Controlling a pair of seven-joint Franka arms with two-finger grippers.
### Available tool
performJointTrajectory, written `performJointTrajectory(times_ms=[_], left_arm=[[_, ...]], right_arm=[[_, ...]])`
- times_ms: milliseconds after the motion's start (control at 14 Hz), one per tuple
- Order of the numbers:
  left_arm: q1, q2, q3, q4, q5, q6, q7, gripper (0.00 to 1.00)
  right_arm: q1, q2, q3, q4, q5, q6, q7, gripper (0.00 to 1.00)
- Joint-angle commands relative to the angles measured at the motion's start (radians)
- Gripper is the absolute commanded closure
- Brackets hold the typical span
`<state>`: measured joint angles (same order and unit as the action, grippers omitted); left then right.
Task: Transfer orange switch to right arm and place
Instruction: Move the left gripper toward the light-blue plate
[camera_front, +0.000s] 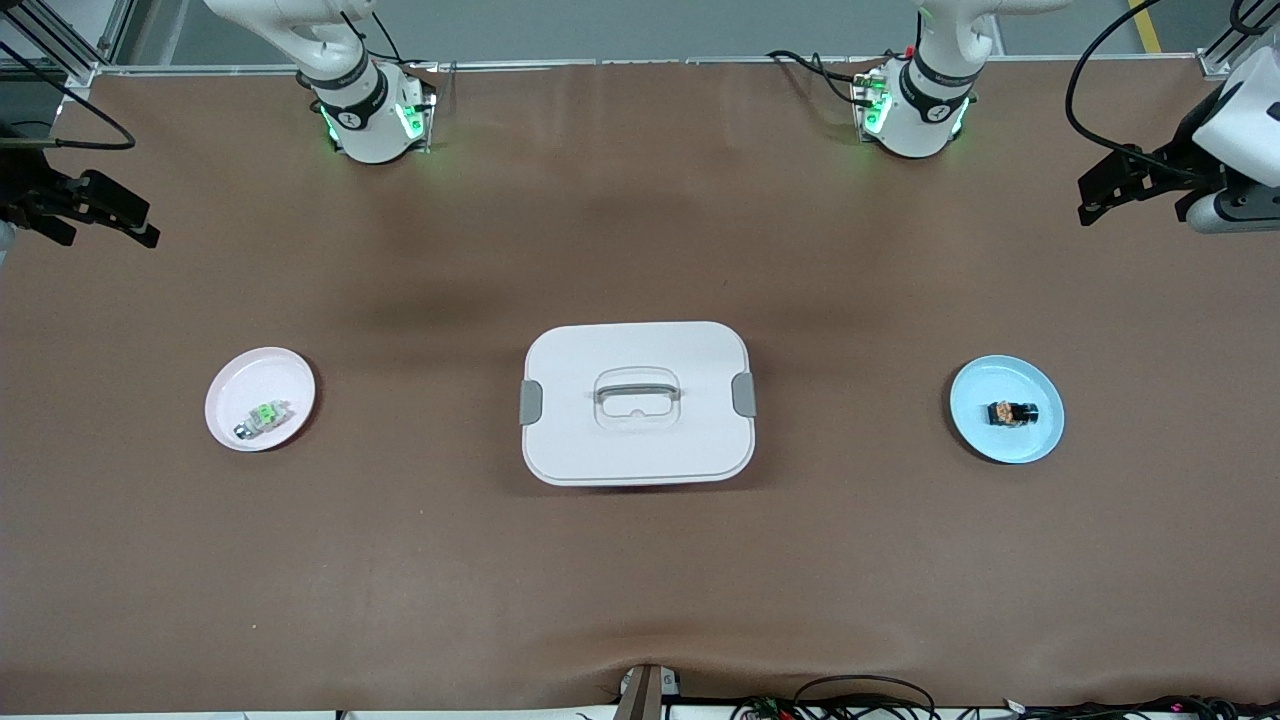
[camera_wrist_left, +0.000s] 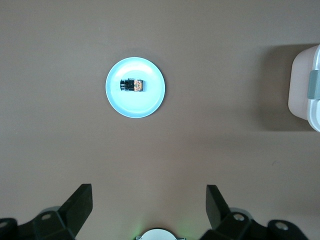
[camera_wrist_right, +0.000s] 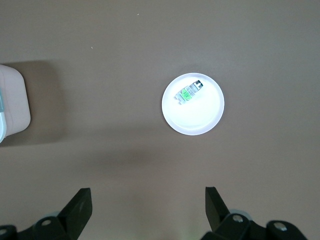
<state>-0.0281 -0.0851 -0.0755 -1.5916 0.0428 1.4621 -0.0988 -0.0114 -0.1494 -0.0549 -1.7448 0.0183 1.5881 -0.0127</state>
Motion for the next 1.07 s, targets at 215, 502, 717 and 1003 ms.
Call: performJointTrajectory(times_ms=[215,502,717,1003], left_arm=[[0.002,0.048,0.002,0.039,0.017,-0.023,0.011,0.00],[0.005,0.149,0.025,0.125,0.015,-0.014,0.031,0.00],[0.005,0.223,0.034,0.118,0.020,0.062,0.054,0.00],[0.025,0.286,0.034,0.027,0.022,0.202,0.056,0.00]], right_arm=[[-0.013,0.002,0.012,0.013,-0.008,-0.011,-0.001,0.00],[-0.013,0.002,0.010,0.013,-0.008,-0.011,-0.001,0.00],[-0.013,0.002,0.012,0.013,-0.008,-0.011,0.000,0.00],[-0.013,0.002,0.012,0.013,-0.008,-0.011,0.002,0.00]])
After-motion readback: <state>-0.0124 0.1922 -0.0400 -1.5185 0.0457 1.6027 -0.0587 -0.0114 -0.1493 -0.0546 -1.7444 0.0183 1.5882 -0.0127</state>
